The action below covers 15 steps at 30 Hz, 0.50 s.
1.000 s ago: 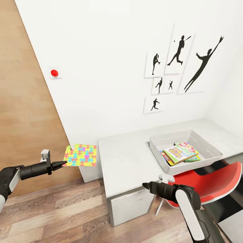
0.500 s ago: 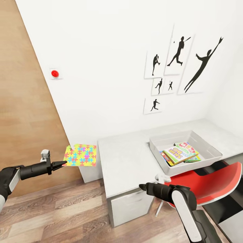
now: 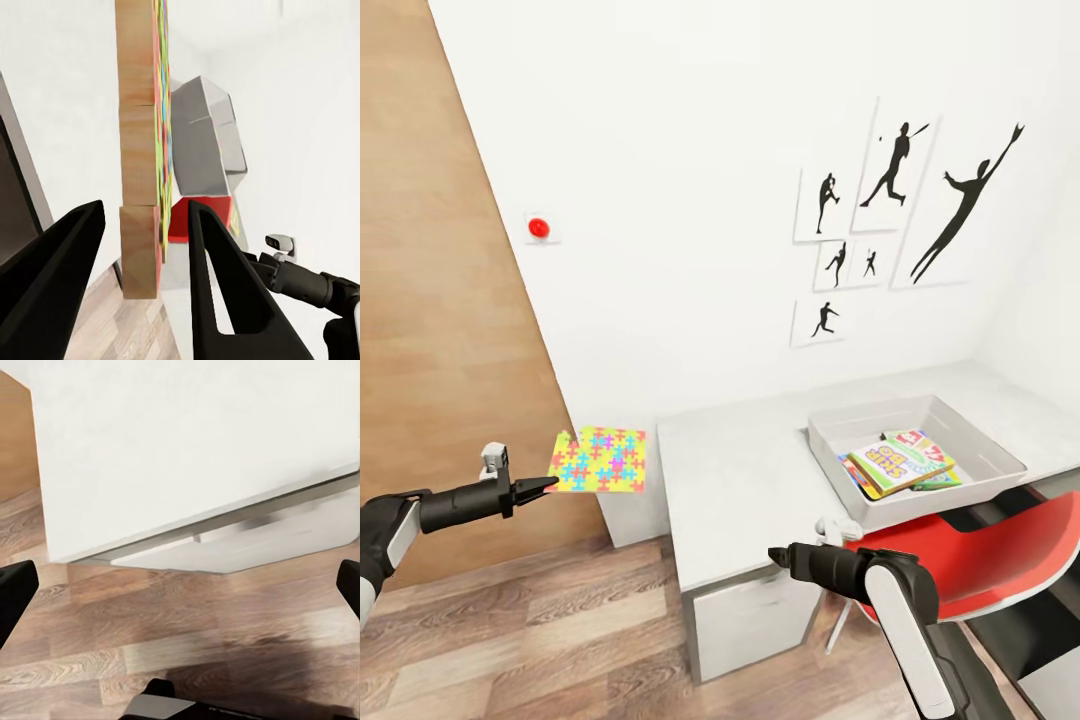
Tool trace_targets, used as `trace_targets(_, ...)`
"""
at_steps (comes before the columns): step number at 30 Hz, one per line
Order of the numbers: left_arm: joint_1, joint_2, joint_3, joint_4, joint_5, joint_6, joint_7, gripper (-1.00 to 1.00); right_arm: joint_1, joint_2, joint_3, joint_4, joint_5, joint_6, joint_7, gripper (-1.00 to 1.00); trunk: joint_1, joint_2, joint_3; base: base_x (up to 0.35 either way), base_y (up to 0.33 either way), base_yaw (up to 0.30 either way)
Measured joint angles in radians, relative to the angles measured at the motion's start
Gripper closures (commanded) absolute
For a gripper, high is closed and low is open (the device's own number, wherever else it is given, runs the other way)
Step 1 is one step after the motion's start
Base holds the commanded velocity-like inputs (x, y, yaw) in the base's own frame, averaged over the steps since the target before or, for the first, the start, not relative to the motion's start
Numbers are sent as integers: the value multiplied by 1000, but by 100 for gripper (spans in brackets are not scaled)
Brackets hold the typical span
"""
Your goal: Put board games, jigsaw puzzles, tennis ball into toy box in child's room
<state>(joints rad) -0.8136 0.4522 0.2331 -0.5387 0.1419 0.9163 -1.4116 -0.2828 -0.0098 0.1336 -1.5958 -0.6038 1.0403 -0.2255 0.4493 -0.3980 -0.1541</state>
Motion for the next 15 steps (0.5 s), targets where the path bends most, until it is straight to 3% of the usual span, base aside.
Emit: trace_targets(15, 0, 0, 0, 0, 1, -2, 0, 100, 0, 1, -2, 0, 0, 0, 3, -100, 0, 0, 6, -45, 0, 17)
